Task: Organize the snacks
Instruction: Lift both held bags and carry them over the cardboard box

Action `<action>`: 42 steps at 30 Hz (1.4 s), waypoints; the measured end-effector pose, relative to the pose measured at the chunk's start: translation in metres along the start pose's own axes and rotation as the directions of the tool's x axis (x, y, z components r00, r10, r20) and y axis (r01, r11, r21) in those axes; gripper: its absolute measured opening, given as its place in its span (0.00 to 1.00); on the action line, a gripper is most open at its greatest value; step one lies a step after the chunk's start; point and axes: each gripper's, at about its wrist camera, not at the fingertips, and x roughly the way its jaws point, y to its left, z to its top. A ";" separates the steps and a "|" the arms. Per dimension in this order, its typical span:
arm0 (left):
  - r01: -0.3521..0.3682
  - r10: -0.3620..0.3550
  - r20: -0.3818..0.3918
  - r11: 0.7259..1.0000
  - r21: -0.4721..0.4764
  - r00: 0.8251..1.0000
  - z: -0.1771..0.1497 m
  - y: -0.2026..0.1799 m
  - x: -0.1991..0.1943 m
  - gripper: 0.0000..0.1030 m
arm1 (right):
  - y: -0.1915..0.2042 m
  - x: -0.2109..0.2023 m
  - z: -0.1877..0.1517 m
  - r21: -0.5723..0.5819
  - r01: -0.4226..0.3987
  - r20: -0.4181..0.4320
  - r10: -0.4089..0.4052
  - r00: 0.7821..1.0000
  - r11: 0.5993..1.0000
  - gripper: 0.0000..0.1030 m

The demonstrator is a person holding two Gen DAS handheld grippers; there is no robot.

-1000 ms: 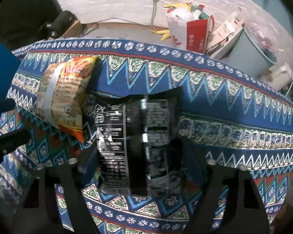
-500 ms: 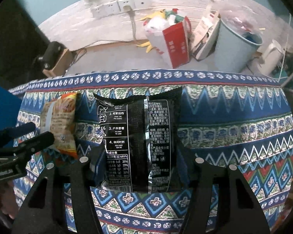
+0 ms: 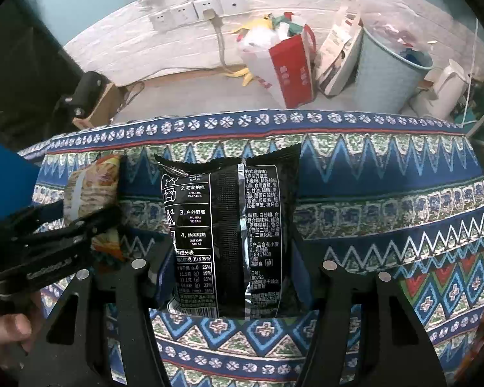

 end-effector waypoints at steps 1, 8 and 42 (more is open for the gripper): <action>0.008 -0.008 0.003 1.000 0.006 1.000 -0.001 0.001 -0.001 0.56 | 0.002 -0.001 0.000 -0.005 0.000 0.002 0.000 1.000 1.000 0.58; 0.018 -0.018 0.012 1.000 0.003 1.000 -0.007 0.013 -0.015 0.42 | 0.011 -0.008 -0.001 -0.022 -0.005 0.017 0.005 1.000 1.000 0.58; -0.017 0.022 0.218 1.000 -0.026 0.976 -0.059 0.097 -0.177 0.41 | 0.123 -0.119 -0.005 -0.213 -0.088 0.170 0.126 0.977 0.973 0.58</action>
